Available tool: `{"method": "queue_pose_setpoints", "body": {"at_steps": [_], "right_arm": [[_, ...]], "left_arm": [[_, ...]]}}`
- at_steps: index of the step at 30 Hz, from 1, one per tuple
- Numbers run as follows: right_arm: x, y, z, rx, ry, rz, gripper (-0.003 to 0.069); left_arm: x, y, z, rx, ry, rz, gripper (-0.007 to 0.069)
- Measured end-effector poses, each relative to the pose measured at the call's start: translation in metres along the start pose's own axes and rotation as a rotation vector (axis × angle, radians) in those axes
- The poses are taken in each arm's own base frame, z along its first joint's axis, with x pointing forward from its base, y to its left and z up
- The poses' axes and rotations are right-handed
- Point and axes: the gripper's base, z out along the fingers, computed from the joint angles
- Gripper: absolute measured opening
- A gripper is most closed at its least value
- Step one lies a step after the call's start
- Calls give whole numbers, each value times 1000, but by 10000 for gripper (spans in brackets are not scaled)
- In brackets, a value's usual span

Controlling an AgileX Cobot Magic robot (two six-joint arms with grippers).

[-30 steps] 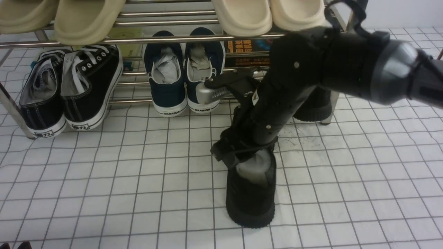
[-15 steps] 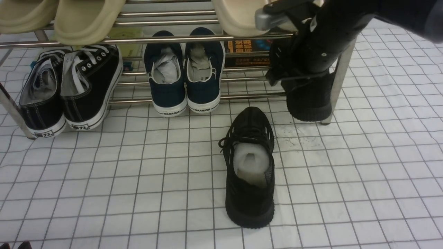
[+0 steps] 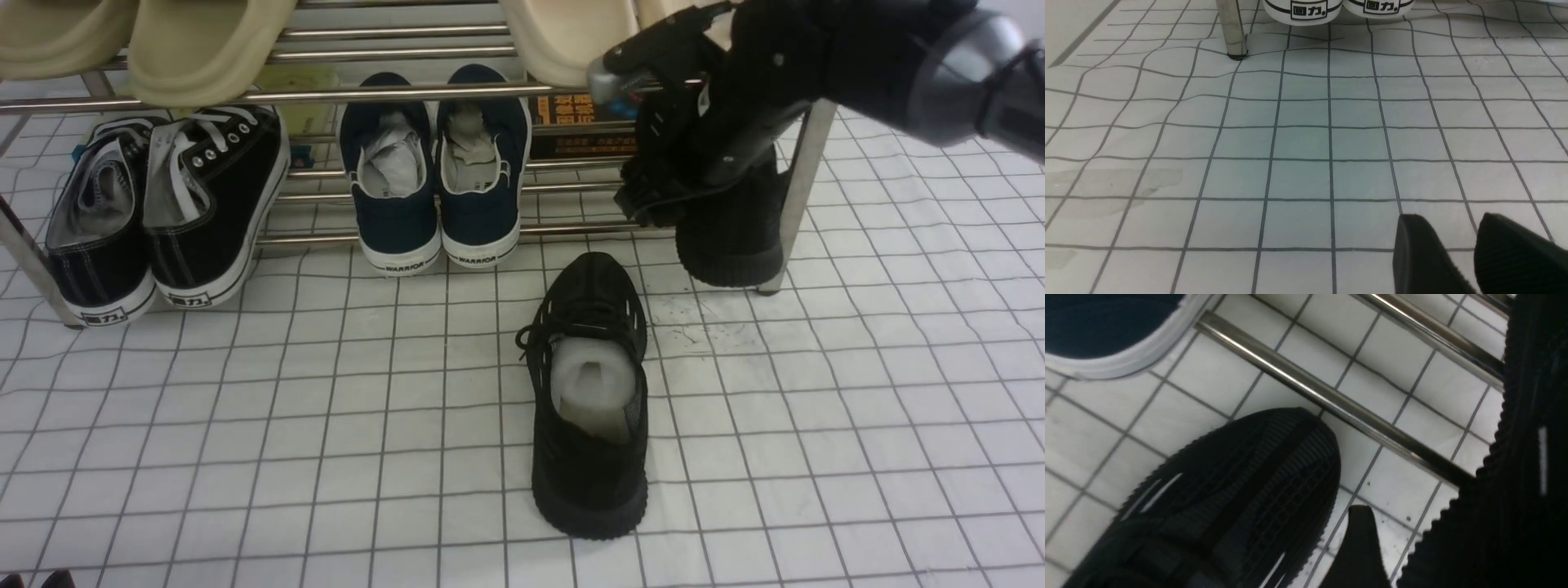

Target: Take the shoes off the shelf with your hand from the white checkered tablecloth.

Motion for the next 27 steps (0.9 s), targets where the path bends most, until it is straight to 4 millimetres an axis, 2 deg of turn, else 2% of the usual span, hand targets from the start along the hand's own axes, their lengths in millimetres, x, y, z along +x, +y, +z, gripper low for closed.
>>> {"method": "queue_pose_setpoints", "body": {"at_steps": [3,6,7,9,10,12,17,18,20,23,27], "right_arm": [[2,-1,8,18,7,-10,537],[4,-2,12,33,21,3,396],[4,-2,12,33,22,5,396],[5,-1,6,32,48,12,136],[5,0,2,26,59,18,76],[6,5,-12,2,85,31,13],[8,33,-84,-126,160,52,1],[8,34,-89,-134,157,53,1],[16,46,-116,-188,192,44,1],[37,58,-122,-210,253,18,3],[65,65,-109,-209,362,44,4]], "left_arm": [[0,0,0,0,0,0,240],[0,0,0,0,0,0,240],[0,0,0,0,0,0,240],[0,0,0,0,0,0,240],[0,0,0,0,0,0,240],[0,0,0,0,0,0,240],[0,0,0,0,0,0,240],[0,0,0,0,0,0,240],[0,0,0,0,0,0,240],[0,0,0,0,0,0,240],[0,0,0,0,0,0,240]]}}
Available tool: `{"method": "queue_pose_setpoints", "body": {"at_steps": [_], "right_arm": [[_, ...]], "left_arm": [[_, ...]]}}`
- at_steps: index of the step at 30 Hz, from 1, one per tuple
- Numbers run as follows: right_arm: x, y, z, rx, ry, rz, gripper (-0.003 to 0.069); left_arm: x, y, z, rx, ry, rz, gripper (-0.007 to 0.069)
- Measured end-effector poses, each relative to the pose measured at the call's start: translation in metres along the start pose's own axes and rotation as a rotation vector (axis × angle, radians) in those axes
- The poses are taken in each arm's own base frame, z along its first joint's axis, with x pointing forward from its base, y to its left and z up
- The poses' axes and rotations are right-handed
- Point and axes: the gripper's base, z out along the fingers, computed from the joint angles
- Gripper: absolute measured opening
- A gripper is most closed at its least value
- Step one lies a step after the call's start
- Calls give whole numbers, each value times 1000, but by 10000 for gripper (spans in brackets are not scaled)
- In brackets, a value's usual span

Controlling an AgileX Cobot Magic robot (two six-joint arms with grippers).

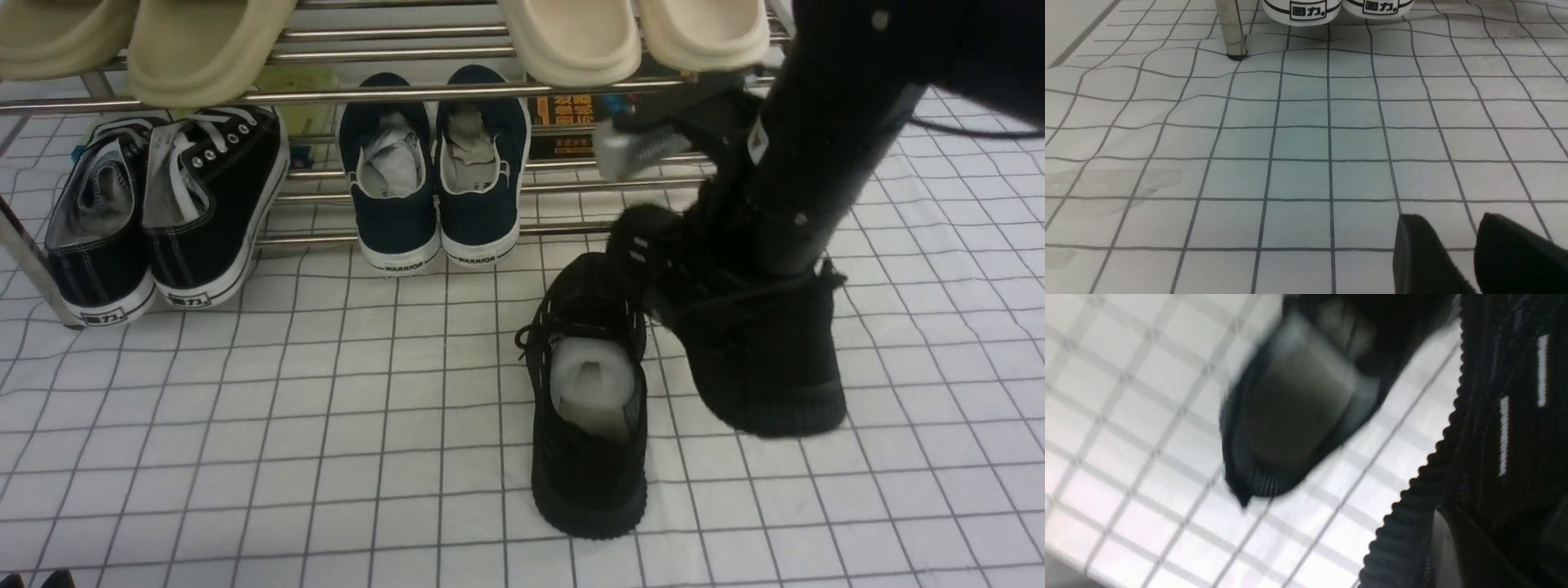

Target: Take the shoes off the shelf with your hand from the white checkered tablecloth.

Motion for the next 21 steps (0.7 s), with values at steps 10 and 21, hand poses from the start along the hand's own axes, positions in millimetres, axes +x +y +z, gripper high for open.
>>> {"method": "queue_pose_setpoints", "body": {"at_steps": [10,21], "right_arm": [[12,-7,35,51,-14,82,7],[2,-17,44,122,-92,135,12]], "left_arm": [[0,0,0,0,0,0,240],[0,0,0,0,0,0,240]]}}
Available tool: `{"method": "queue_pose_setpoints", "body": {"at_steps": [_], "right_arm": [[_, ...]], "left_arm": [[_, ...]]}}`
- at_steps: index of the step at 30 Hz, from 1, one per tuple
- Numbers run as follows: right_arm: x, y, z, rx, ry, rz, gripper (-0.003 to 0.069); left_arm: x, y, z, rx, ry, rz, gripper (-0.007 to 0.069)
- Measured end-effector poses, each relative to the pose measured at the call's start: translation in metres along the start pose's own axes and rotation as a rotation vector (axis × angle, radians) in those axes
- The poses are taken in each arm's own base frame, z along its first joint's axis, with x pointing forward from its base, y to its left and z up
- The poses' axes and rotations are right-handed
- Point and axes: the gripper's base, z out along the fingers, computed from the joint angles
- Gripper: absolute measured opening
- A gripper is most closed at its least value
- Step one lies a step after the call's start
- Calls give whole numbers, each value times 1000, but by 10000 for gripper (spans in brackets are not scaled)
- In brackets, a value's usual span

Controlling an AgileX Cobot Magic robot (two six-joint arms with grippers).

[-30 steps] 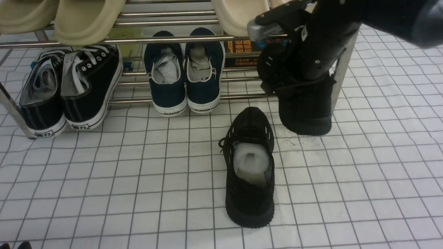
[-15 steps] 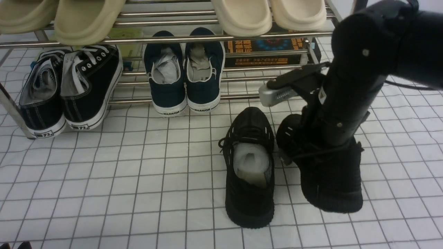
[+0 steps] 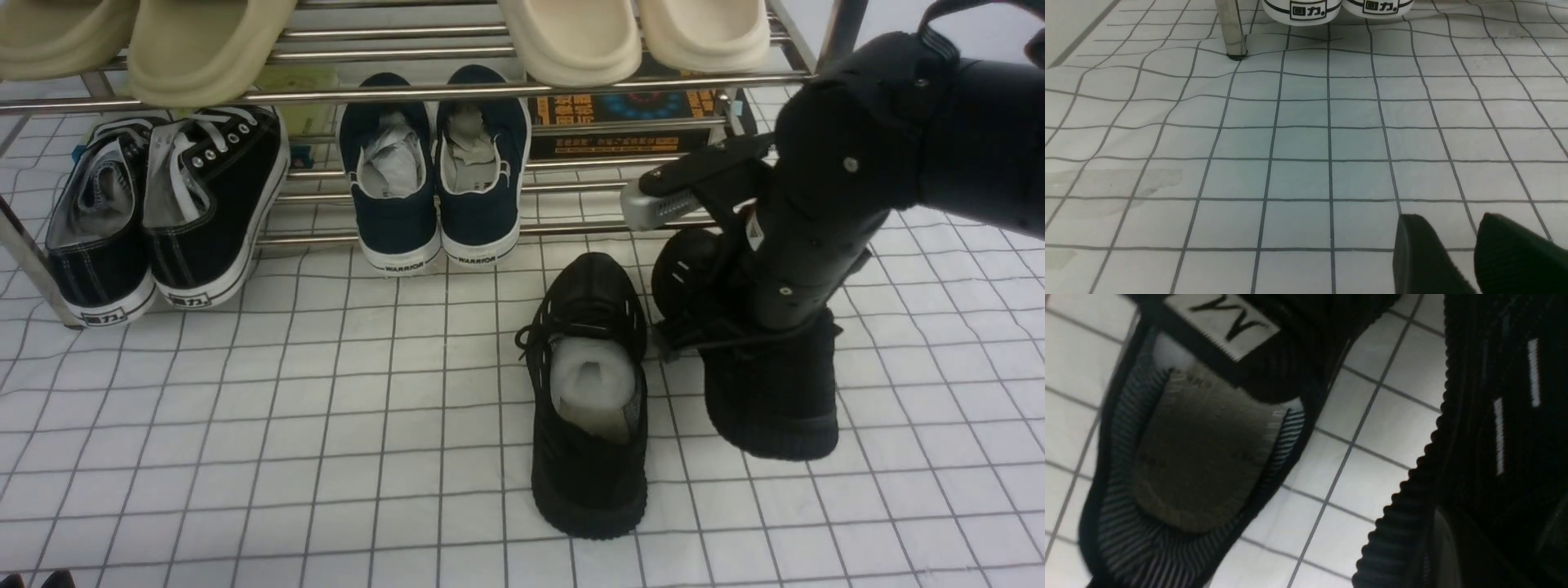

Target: Take the shoes off the shelf with your hand from the white checkered tablecloth.

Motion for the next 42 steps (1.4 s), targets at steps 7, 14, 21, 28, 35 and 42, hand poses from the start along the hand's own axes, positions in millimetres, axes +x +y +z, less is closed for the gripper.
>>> {"method": "queue_pose_setpoints", "body": {"at_steps": [7,14,21,28,35,42], "right_arm": [[-5,2,28,4,19,11,26],[-4,5,31,-25,44,28,226],[-6,4,-9,-39,94,-60,314],[19,-8,-111,-69,-87,-135,13],[110,-24,-173,-162,-387,-108,-15],[182,-36,-136,-218,-845,-54,-15]], "left_arm": [[0,0,0,0,0,0,240],[0,0,0,0,0,0,240],[0,0,0,0,0,0,240],[0,0,0,0,0,0,240],[0,0,0,0,0,0,240],[0,0,0,0,0,0,240]]}}
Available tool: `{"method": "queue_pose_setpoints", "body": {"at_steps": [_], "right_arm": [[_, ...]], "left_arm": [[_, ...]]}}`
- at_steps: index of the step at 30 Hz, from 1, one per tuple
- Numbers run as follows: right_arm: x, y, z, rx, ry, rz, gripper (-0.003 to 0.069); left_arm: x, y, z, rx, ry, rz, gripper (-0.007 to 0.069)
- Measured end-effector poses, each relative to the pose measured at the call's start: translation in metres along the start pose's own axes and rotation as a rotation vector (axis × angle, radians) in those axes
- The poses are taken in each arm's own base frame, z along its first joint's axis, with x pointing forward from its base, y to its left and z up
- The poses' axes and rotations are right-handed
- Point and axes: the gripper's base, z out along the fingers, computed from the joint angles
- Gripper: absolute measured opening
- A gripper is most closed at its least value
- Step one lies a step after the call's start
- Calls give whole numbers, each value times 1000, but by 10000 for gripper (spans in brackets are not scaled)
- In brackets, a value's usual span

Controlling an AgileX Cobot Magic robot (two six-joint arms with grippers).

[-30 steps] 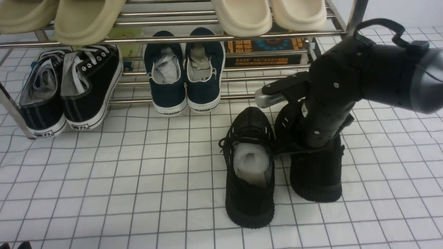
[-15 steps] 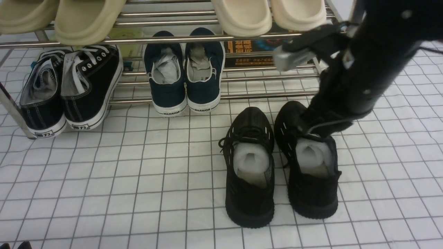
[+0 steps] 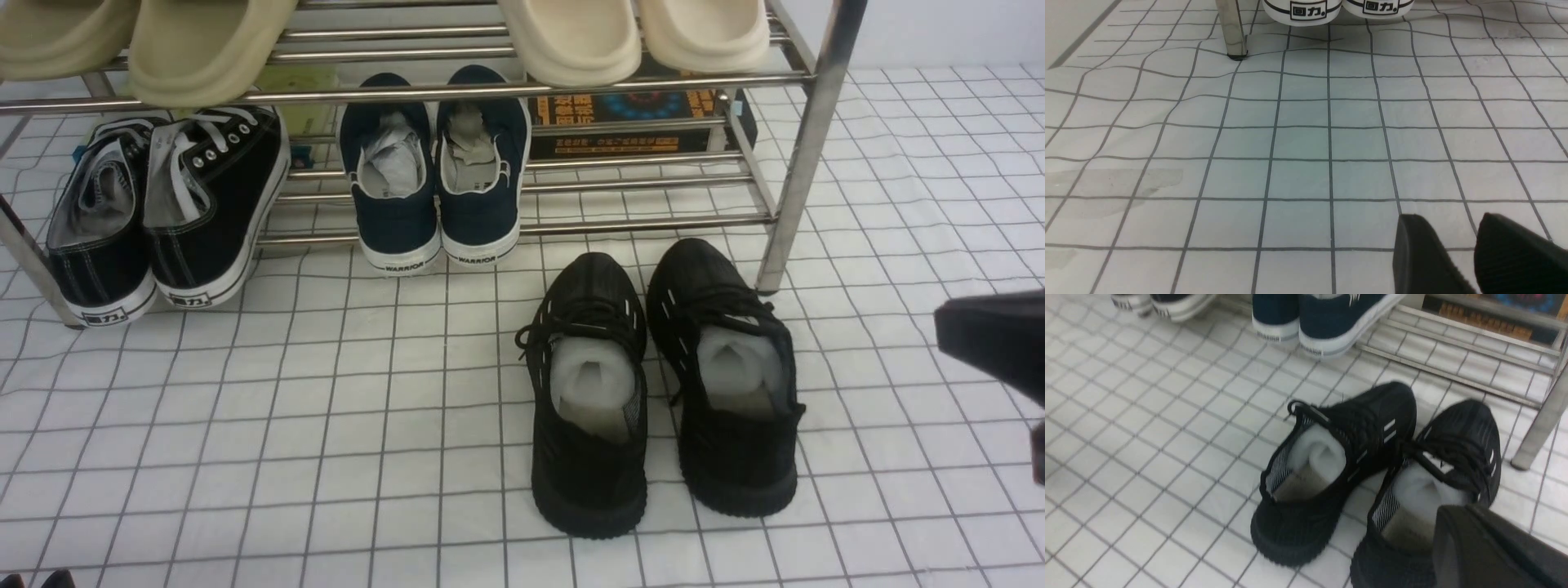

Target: Take the shoes off the shelf with your hand from the white checkered tablecloth.

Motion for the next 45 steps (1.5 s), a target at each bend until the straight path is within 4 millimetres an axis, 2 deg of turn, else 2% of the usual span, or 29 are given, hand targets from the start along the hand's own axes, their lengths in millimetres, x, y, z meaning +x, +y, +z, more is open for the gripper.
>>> {"method": "queue_pose_setpoints", "body": {"at_steps": [3,7,12,34,40,43,44,45], "right_arm": [[26,-3,-5,-3,-119,3,-12],[36,-5,-15,-7,-227,1,-8],[36,-5,-21,-10,-271,0,-7],[42,-6,-23,0,-283,-32,8],[80,-29,-30,216,-300,-3,13],[114,-41,-35,380,-281,34,15],[116,-42,-35,390,-279,37,15],[134,-46,-36,468,-262,60,18]], "left_arm": [[0,0,0,0,0,0,240],[0,0,0,0,0,0,240],[0,0,0,0,0,0,240],[0,0,0,0,0,0,240],[0,0,0,0,0,0,240],[0,0,0,0,0,0,240],[0,0,0,0,0,0,240],[0,0,0,0,0,0,240]]}}
